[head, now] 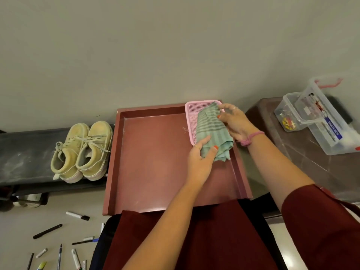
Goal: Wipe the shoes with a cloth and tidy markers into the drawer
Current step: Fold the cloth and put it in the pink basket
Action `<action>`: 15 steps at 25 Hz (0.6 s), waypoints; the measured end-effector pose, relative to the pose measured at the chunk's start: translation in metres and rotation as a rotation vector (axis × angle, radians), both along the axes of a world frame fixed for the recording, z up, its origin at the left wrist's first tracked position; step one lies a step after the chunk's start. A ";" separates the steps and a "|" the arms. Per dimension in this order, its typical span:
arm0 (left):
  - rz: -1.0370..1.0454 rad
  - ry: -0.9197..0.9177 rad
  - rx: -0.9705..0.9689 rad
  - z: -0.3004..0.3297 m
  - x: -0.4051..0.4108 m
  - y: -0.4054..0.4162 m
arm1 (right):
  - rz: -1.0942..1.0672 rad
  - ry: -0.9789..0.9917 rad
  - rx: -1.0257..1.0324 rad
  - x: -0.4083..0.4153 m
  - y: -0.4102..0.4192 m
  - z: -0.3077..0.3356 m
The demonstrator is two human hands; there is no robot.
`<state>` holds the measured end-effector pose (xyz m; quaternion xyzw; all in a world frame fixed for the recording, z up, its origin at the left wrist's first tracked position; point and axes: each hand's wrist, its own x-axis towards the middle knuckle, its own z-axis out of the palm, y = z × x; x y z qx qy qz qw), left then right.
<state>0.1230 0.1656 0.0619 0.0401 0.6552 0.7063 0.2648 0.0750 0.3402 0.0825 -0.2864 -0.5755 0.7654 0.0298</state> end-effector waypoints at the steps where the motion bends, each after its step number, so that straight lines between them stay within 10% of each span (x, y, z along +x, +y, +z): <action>1: -0.002 0.084 -0.082 -0.002 -0.011 0.008 | -0.004 0.007 0.038 -0.011 0.005 -0.004; 15: -0.534 0.667 -1.160 -0.073 -0.081 0.057 | 0.499 -0.346 1.114 -0.080 0.026 -0.100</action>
